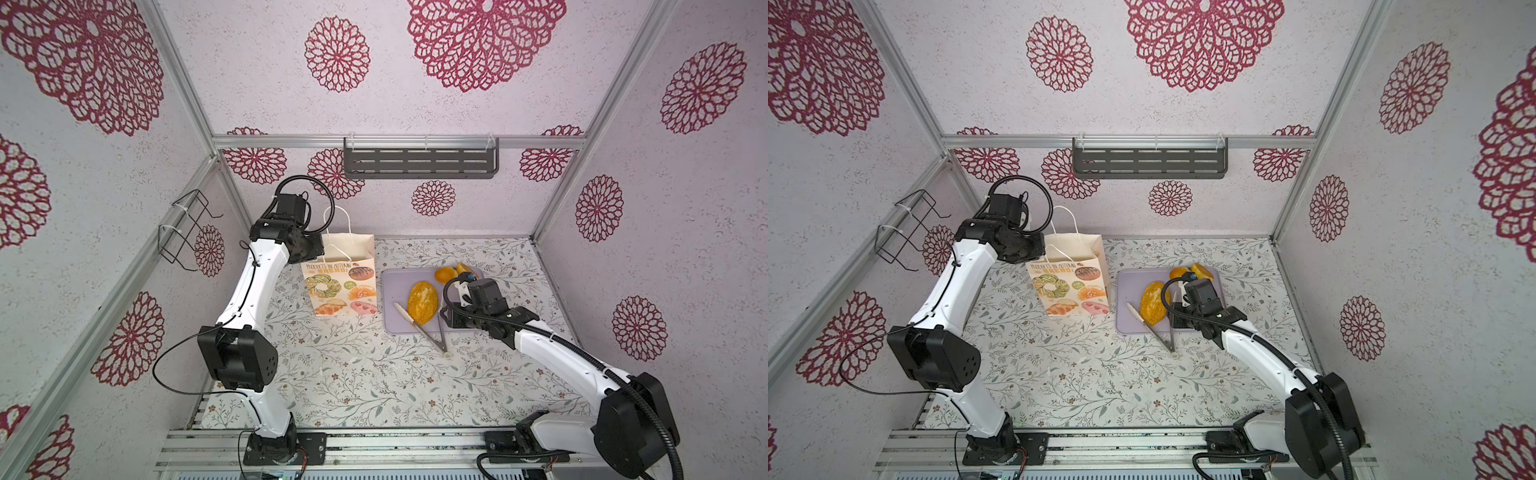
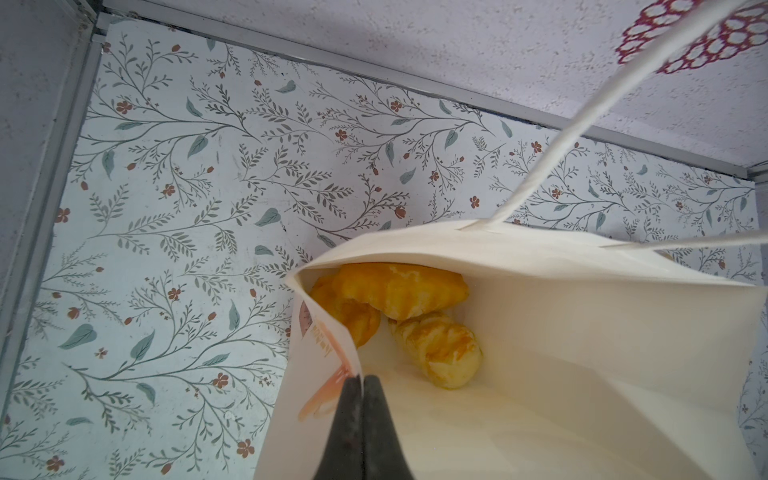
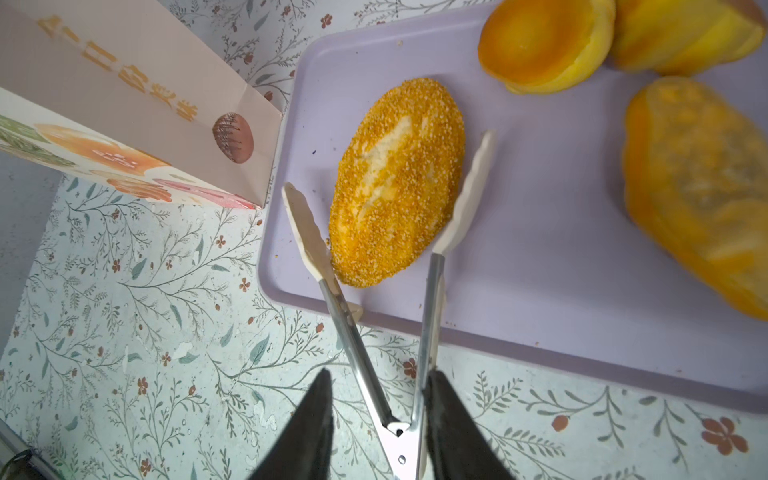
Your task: Place the fake bread into the paper bag
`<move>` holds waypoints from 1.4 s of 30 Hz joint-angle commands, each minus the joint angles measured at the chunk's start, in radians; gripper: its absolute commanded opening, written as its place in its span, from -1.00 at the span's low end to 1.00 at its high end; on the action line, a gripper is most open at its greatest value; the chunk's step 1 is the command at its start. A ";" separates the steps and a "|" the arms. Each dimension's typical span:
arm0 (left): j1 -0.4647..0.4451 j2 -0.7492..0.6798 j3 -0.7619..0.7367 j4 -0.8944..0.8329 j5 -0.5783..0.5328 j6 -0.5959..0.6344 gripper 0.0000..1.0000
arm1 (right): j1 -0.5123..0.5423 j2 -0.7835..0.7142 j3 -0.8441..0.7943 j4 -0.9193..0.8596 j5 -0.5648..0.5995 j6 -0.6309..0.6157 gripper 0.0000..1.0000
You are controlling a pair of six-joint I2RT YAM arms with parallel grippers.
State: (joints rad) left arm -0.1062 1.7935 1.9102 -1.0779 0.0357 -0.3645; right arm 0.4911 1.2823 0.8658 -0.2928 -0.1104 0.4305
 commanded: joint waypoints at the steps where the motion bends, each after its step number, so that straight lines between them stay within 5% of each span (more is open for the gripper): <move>1: -0.010 -0.003 0.005 -0.021 0.000 0.006 -1.00 | -0.005 -0.043 -0.031 0.016 -0.007 -0.006 0.07; 5: -0.009 -0.003 0.004 -0.021 0.000 0.006 -1.00 | -0.003 -0.074 -0.090 0.051 -0.020 -0.026 0.51; 11: -0.009 -0.002 0.004 -0.023 -0.003 0.006 -1.00 | 0.015 -0.092 -0.169 0.138 -0.038 -0.105 0.76; 18: -0.010 0.002 0.004 -0.022 -0.001 0.006 -1.00 | 0.101 -0.039 -0.217 0.229 0.076 -0.228 0.96; 23: -0.013 0.000 0.004 -0.023 -0.006 0.007 -1.00 | 0.141 0.022 -0.208 0.271 0.154 -0.283 0.98; 42: -0.015 -0.004 0.004 -0.023 -0.008 0.010 -1.00 | 0.162 0.235 -0.106 0.296 0.160 -0.303 0.98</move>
State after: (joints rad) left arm -0.1116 1.7935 1.9102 -1.0779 0.0315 -0.3641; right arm 0.6464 1.4918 0.7315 -0.0074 0.0223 0.1482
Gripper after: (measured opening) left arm 0.040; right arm 0.989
